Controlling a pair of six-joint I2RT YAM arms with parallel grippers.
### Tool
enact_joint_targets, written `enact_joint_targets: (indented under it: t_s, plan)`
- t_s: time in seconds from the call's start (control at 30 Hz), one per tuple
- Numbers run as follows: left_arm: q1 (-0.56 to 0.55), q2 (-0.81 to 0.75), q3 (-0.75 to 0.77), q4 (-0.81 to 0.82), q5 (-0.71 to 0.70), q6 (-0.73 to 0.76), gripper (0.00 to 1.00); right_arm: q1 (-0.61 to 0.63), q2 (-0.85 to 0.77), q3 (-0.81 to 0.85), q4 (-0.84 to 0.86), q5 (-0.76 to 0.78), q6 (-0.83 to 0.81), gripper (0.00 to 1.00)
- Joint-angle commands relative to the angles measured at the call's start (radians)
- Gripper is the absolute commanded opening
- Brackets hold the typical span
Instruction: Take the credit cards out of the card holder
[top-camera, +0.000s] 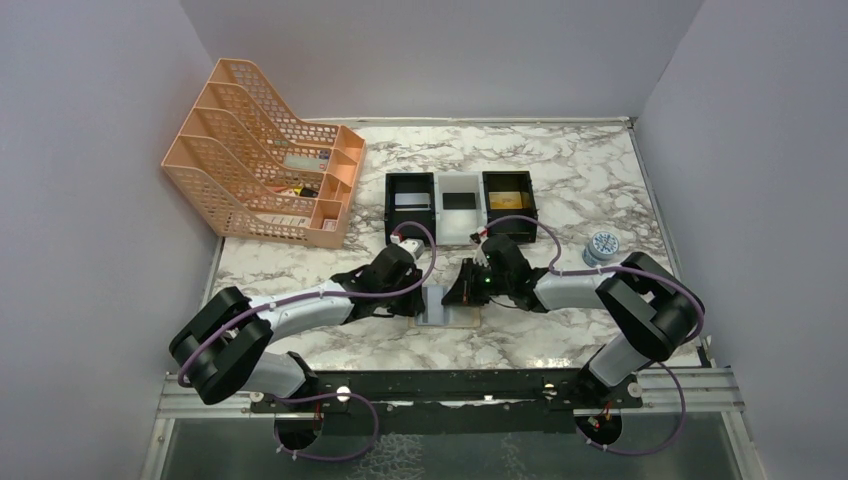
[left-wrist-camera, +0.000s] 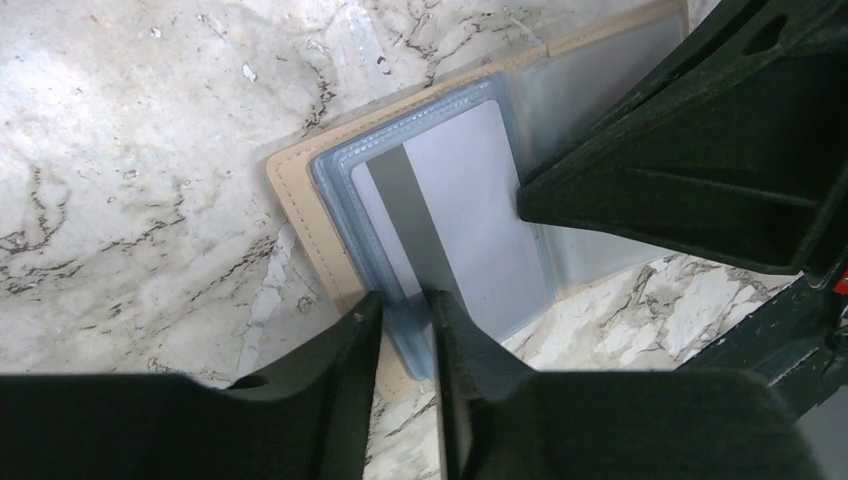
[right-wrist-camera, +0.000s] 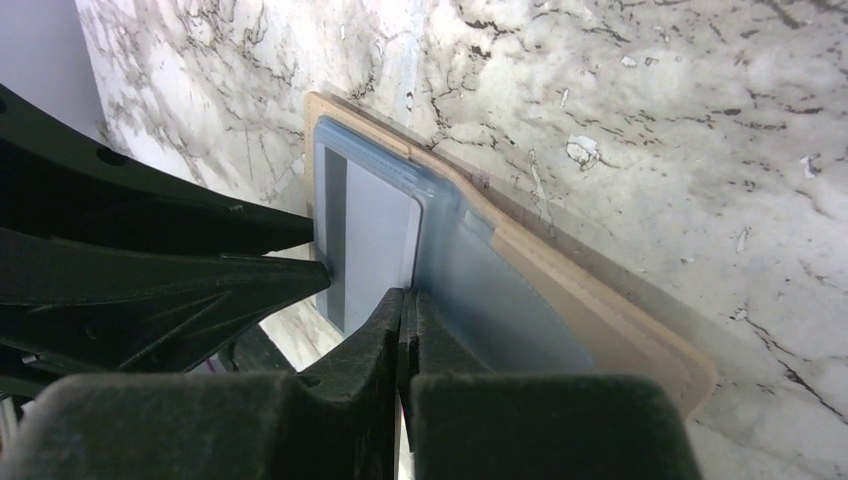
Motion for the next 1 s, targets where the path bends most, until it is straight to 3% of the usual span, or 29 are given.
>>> enact_joint_targets:
  t_s: [0.0, 0.27, 0.43, 0.73, 0.97]
  plan:
    - [-0.012, -0.015, 0.034, -0.059, -0.053, -0.002, 0.31, -0.004, -0.024, 0.038, -0.065, 0.039, -0.071, 0.01]
    - [-0.012, -0.028, 0.092, -0.063, -0.066, 0.01, 0.38, -0.004, -0.026, 0.073, -0.135, 0.056, -0.13, 0.01]
    - [-0.012, -0.008, 0.088, -0.042, -0.029, 0.025, 0.39, -0.005, -0.034, 0.062, -0.107, 0.025, -0.129, 0.07]
    - [-0.015, 0.051, 0.049, -0.009, 0.009, 0.022, 0.28, -0.01, -0.021, 0.037, -0.045, -0.002, -0.104, 0.16]
    - [-0.017, 0.07, 0.032, -0.099, -0.095, 0.036, 0.22, -0.011, 0.02, 0.02, -0.016, -0.018, -0.075, 0.16]
